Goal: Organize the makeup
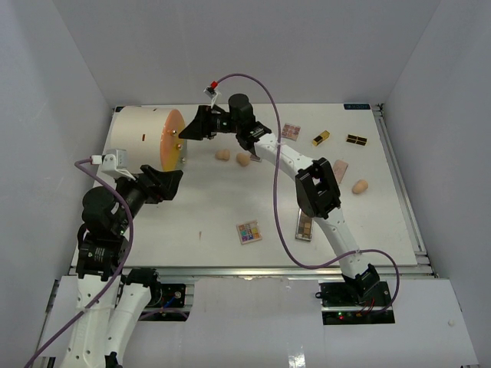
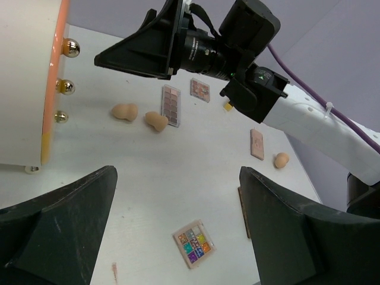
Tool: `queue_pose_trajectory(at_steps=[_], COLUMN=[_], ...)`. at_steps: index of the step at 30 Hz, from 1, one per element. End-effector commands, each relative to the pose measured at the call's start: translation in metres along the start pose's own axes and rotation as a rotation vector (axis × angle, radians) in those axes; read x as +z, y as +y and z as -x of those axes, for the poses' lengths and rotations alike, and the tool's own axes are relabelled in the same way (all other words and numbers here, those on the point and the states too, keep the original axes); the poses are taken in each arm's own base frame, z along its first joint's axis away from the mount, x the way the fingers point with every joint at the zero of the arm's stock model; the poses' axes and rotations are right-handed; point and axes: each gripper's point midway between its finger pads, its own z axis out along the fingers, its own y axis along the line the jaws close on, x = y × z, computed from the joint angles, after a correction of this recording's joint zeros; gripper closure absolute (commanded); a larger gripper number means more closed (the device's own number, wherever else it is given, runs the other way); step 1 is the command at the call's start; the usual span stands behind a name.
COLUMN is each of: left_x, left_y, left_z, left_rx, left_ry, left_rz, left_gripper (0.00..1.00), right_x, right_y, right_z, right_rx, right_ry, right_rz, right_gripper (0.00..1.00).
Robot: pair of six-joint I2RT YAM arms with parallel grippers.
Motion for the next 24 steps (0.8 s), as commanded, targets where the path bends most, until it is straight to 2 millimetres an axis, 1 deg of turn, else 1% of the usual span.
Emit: queue_pose_trajectory(at_steps=[1,6,9,13,24], left_x=[-0.002,-0.002,-0.003,-0.003,-0.004], left_y=[0.003,0.005,0.006,0.005,0.006], left_z=[-0.003,-0.006,-0.006,-0.007,-0.009], left_rx=[-0.015,-0.022,-0.022,-0.024,-0.037], left_ry=[0.001,0.002,-0.002,0.0,0.001], left_rz=[0.016,0.021,0.022,0.02,0.024], left_gripper=[0.05,0.05,0.05,0.05,0.05], right_x=[0.01,0.019,0.025,0.031,0.033], right_y=[0.02,0.017,0.018,0.013,0.008], right_z=[0.022,0.016,0.016,0.011,0.019], right_rx=[-0.062,-0.055,-0.062,-0.06,-0.093], right_ry=[-0.081,-0.086,-0.096,-0.097,-0.133], right_rz=[0.054,0.05,0.051,0.034,0.011], right_gripper=[0.28,0.31,0.33,0.34,0.35])
